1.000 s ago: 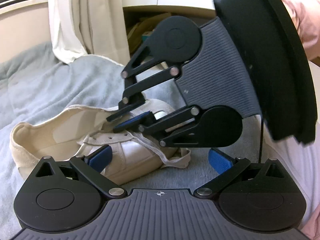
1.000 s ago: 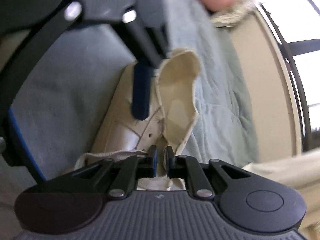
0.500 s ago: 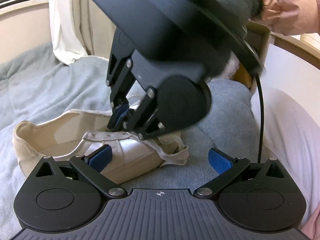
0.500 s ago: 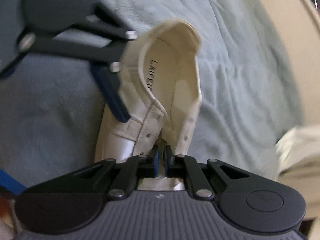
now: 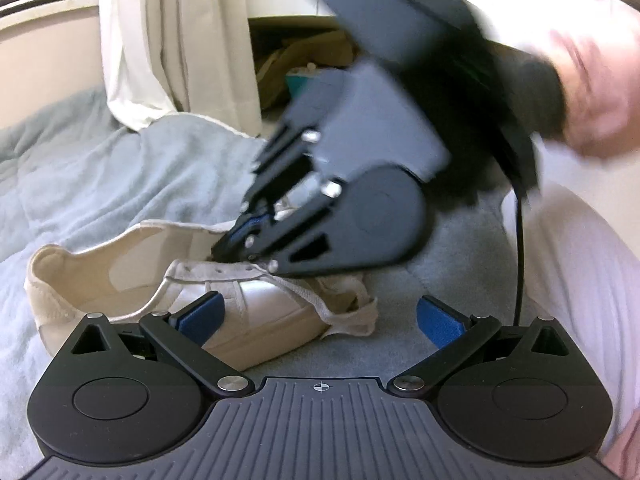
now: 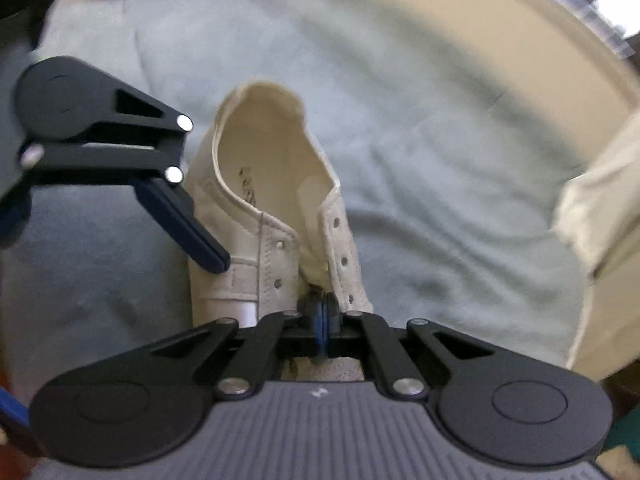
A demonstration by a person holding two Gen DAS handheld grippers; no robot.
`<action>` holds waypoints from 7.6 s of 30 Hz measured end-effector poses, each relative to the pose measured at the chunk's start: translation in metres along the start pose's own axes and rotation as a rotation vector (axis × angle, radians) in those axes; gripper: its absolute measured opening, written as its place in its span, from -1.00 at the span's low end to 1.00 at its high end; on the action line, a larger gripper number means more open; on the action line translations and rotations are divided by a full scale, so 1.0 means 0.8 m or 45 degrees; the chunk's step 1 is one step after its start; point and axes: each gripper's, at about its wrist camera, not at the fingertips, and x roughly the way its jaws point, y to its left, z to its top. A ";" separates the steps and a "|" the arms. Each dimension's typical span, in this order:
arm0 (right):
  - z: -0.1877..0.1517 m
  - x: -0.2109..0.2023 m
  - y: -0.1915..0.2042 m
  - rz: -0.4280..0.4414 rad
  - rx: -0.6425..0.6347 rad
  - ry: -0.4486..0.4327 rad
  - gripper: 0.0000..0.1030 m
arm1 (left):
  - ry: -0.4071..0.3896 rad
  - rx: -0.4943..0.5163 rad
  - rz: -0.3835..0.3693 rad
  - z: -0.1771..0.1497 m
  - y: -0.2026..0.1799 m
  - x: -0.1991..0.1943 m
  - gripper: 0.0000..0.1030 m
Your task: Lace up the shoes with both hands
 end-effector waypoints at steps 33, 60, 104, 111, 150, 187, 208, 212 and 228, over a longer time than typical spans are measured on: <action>-0.064 0.019 -0.125 0.931 1.332 -0.494 -0.43 | -0.067 -0.017 0.077 0.019 0.004 0.073 1.00; -0.010 0.042 0.104 -0.057 -1.477 0.111 -0.73 | -0.005 0.037 0.037 0.014 0.006 0.052 1.00; 0.044 0.038 -0.044 -0.222 -0.152 -0.083 -0.66 | -0.131 -0.261 -0.262 0.041 0.167 0.035 1.00; 0.004 0.007 -0.032 -0.052 0.016 -0.169 -0.66 | -0.137 -0.319 -0.393 0.040 0.162 0.027 1.00; -0.030 -0.010 0.037 0.090 0.273 -0.275 -0.57 | -0.078 -1.334 -0.256 0.035 0.209 0.014 -0.43; -0.034 -0.015 0.053 0.071 0.232 -0.312 -0.42 | 0.159 -1.445 -0.073 0.081 0.212 0.039 0.73; -0.036 -0.003 0.073 0.053 0.128 -0.263 -0.03 | 0.382 1.117 0.598 0.123 0.025 0.061 0.83; -0.035 -0.003 0.072 0.060 0.136 -0.264 -0.02 | 0.503 1.193 0.462 0.107 0.033 0.074 0.84; -0.038 -0.002 0.077 0.059 0.094 -0.252 0.15 | 0.475 0.894 0.595 0.120 0.088 0.105 0.84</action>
